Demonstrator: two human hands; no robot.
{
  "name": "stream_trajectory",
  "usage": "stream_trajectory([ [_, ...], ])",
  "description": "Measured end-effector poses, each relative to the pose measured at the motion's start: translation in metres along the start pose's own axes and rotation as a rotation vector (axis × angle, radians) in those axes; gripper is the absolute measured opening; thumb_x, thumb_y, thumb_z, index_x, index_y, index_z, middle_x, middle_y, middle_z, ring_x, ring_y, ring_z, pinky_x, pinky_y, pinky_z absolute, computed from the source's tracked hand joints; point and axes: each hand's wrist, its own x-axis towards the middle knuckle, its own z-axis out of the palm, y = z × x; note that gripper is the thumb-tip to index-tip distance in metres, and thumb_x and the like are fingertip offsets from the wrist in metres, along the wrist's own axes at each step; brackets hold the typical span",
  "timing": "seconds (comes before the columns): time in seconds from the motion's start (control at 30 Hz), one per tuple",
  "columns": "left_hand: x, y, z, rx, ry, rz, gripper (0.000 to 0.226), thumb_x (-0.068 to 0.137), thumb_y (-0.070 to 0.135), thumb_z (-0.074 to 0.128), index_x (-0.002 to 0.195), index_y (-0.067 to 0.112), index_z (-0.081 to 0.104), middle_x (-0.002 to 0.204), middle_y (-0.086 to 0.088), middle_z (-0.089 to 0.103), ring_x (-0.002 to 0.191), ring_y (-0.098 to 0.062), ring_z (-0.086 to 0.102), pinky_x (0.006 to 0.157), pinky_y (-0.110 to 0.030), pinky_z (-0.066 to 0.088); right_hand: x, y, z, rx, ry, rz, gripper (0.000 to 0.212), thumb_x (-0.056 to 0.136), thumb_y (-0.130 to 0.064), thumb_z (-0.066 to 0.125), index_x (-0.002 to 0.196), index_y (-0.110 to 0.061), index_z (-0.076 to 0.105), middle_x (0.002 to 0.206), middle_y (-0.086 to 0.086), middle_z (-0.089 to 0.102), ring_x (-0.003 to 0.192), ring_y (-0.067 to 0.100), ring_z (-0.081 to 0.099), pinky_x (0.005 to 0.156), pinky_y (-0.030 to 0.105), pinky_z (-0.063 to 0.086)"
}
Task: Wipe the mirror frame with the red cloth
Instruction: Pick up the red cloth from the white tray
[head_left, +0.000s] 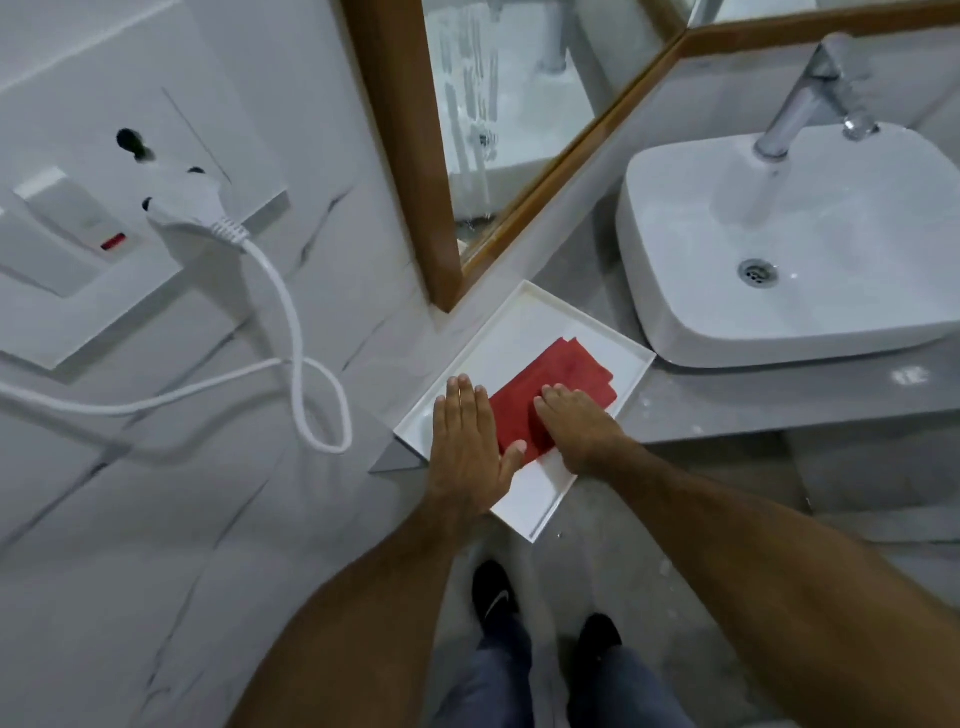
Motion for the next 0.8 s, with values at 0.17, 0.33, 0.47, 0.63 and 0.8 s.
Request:
stream_trajectory([
  [0.17,0.019,-0.008,0.012,0.051,0.024,0.010,0.097,0.092,0.072,0.021,0.156,0.004,-0.005,0.165,-0.019,-0.010,0.151,-0.037,-0.012,0.125,-0.050,0.003,0.025,-0.004,0.007,-0.088,0.026,-0.054,0.064,0.092,-0.040,0.068,0.143,-0.012,0.042,0.148,0.014,0.048,0.136,0.033,0.047,0.119,0.050,0.033],
  [0.33,0.012,-0.011,0.001,-0.016,0.132,-0.016,0.089,0.091,0.064,0.043,0.151,0.000,0.030,0.161,-0.021,0.023,0.150,-0.040,0.019,0.123,-0.052,0.020,0.037,-0.005,-0.009,0.066,0.090,-0.012,0.027,0.098,-0.034,0.059,0.114,-0.014,0.067,0.112,0.009,0.071,0.102,0.028,0.067,0.094,0.042,0.054],
  [0.47,0.014,-0.011,-0.029,0.119,0.160,-0.027,0.090,0.091,0.070,0.028,0.153,0.004,0.028,0.161,-0.020,0.021,0.149,-0.042,0.019,0.121,-0.054,0.018,0.038,0.010,-0.058,0.519,0.143,0.312,0.020,0.084,-0.021,0.056,0.096,-0.021,0.071,0.095,0.003,0.074,0.092,0.028,0.068,0.084,0.038,0.055],
  [0.63,0.028,-0.001,-0.099,0.181,0.340,0.077,0.093,0.093,0.072,0.024,0.154,0.002,0.020,0.164,-0.022,0.010,0.152,-0.040,0.009,0.125,-0.051,0.005,0.028,0.041,-0.126,1.642,0.247,0.647,0.018,0.083,-0.022,0.056,0.087,-0.009,0.069,0.079,0.008,0.067,0.078,0.028,0.062,0.068,0.033,0.051],
  [0.8,0.067,0.026,-0.230,0.325,0.583,0.130,0.094,0.094,0.068,0.030,0.151,-0.006,0.022,0.160,-0.030,0.014,0.151,-0.043,0.010,0.123,-0.055,0.003,0.011,0.069,-0.226,1.935,0.033,0.371,0.042,0.080,-0.020,0.079,0.112,0.003,0.067,0.113,0.021,0.071,0.109,0.036,0.066,0.104,0.052,0.049],
])
